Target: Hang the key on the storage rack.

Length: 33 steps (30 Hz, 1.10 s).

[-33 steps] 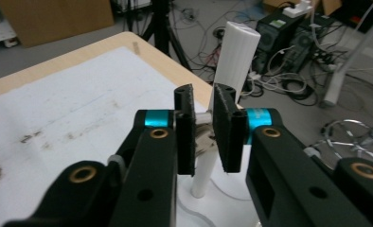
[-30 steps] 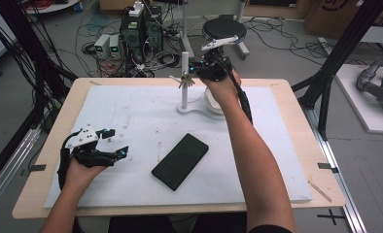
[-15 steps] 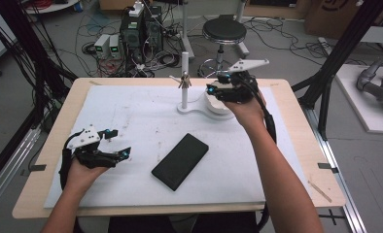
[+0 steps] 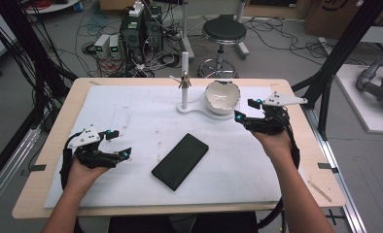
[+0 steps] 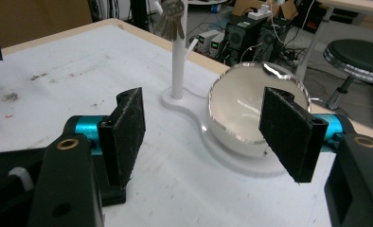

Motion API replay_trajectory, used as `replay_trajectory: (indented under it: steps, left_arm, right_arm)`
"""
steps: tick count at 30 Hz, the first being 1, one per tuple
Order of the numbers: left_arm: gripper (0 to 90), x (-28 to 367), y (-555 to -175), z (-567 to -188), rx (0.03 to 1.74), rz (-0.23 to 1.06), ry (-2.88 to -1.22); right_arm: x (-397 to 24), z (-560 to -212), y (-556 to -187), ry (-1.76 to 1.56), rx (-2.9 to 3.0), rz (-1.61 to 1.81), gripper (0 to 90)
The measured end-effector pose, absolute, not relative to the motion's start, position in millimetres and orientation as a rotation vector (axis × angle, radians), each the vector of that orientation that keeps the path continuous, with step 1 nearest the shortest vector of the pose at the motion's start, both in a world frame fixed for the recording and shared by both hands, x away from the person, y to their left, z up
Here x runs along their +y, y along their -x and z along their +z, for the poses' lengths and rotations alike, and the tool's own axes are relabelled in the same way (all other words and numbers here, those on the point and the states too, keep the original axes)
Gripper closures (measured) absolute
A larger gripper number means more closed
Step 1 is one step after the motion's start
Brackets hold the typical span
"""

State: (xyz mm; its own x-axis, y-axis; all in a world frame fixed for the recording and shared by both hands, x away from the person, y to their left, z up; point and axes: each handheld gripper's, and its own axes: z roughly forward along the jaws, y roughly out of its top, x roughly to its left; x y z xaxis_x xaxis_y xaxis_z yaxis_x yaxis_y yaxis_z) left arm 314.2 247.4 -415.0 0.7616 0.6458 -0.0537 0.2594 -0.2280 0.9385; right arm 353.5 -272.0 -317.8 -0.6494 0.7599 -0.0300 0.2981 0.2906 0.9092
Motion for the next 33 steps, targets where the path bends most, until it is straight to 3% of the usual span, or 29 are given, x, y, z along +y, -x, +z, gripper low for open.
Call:
replay_trajectory:
  steps: [13,33]
  left_arm:
    - [14.5,250.8,-318.8,-416.6,0.707,0.455,-1.783]
    - [14.5,249.3,-323.7,-418.9,0.714,0.458,-1.802]
  right_arm:
    - [-310.6,-376.7,-320.0,-1.055,2.031,1.365,28.2]
    - [-315.6,-402.1,-319.5,-1.13,2.071,1.289,22.0]
